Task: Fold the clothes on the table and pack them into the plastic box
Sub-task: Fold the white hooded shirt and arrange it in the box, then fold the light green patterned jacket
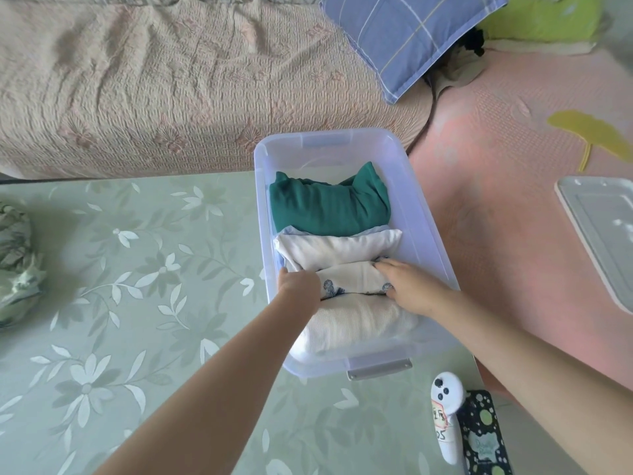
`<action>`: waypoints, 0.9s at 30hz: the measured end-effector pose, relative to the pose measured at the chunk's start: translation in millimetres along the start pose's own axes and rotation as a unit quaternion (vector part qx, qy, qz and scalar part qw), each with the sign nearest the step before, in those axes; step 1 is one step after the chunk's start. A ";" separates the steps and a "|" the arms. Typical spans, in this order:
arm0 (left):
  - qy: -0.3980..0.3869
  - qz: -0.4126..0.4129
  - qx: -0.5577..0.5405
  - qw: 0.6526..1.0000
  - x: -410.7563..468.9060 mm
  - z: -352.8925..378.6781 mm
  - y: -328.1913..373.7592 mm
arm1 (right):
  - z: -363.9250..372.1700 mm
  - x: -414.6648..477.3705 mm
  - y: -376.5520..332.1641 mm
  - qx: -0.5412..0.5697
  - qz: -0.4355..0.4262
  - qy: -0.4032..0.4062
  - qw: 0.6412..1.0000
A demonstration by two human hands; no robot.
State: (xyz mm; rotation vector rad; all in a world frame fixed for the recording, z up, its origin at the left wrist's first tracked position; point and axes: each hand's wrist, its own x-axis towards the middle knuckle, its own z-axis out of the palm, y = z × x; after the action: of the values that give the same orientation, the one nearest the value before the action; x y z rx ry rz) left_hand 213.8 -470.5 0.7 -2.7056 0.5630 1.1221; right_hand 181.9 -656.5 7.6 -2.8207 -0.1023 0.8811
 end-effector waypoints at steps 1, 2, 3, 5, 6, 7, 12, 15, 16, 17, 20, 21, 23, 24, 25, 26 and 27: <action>0.031 -0.004 -0.009 0.999 -4.7 -0.6 1.7 | -0.8 -4.7 -1.1 0.023 -0.012 0.024 0.999; 0.073 -0.004 -0.017 0.997 -11.8 -0.5 3.7 | -2.1 -10.3 -1.8 0.042 -0.026 0.045 0.998; 0.119 0.004 -0.029 0.992 -19.1 0.3 6.2 | -2.9 -16.1 -1.6 0.049 -0.039 0.055 0.997; 0.177 0.047 -0.082 0.980 -34.5 7.7 8.8 | -0.8 -28.4 -0.5 0.039 -0.056 0.041 0.997; 0.171 0.071 -0.107 0.977 -41.1 13.4 9.2 | 1.7 -33.3 -0.6 0.020 -0.053 0.016 0.998; 0.149 0.088 -0.115 0.978 -45.6 20.4 9.2 | 5.4 -35.6 -0.2 -0.005 -0.043 -0.014 0.999; 0.130 0.071 -0.038 0.988 -37.7 33.5 12.6 | 15.8 -21.3 -6.0 -0.077 -0.003 -0.005 0.997; 0.127 0.078 -0.055 0.987 -40.2 27.5 14.5 | 16.4 -19.3 -13.0 -0.079 0.009 -0.010 0.997; 0.129 0.081 -0.069 0.986 -42.6 26.6 13.3 | 14.4 -19.5 -15.3 -0.049 0.026 -0.012 0.998; 0.136 0.084 -0.089 0.983 -46.9 25.6 10.4 | 10.4 -21.2 -18.9 0.012 0.045 -0.009 0.999; 0.186 0.084 -0.176 0.963 -67.8 15.7 -4.5 | -7.0 -32.3 -33.4 0.194 0.074 0.014 0.978; 0.204 0.082 -0.213 0.952 -77.4 11.0 -13.4 | -13.6 -37.0 -41.7 0.208 0.069 0.018 0.976; 0.239 0.083 -0.274 0.928 -97.7 2.9 -35.1 | -24.7 -46.4 -63.1 0.219 0.050 0.029 0.974; 0.253 0.083 -0.295 0.918 -107.0 0.4 -47.9 | -30.2 -50.1 -76.5 0.221 0.039 0.037 0.974; 0.263 0.082 -0.313 0.909 -115.9 -1.3 -61.6 | -35.6 -53.7 -91.6 0.220 0.027 0.049 0.974; 0.269 0.079 -0.326 0.903 -123.5 -2.0 -76.3 | -41.3 -56.6 -108.4 0.217 0.017 0.062 0.974; 0.272 0.072 -0.334 0.900 -130.8 -1.4 -91.8 | -46.2 -59.5 -126.3 0.217 0.006 0.070 0.974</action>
State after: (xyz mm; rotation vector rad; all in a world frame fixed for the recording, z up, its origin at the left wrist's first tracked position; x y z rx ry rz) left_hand 166.7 -350.0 94.5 -3.6795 0.5168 0.6348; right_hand 158.0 -546.9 102.8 -2.4616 0.1155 0.6126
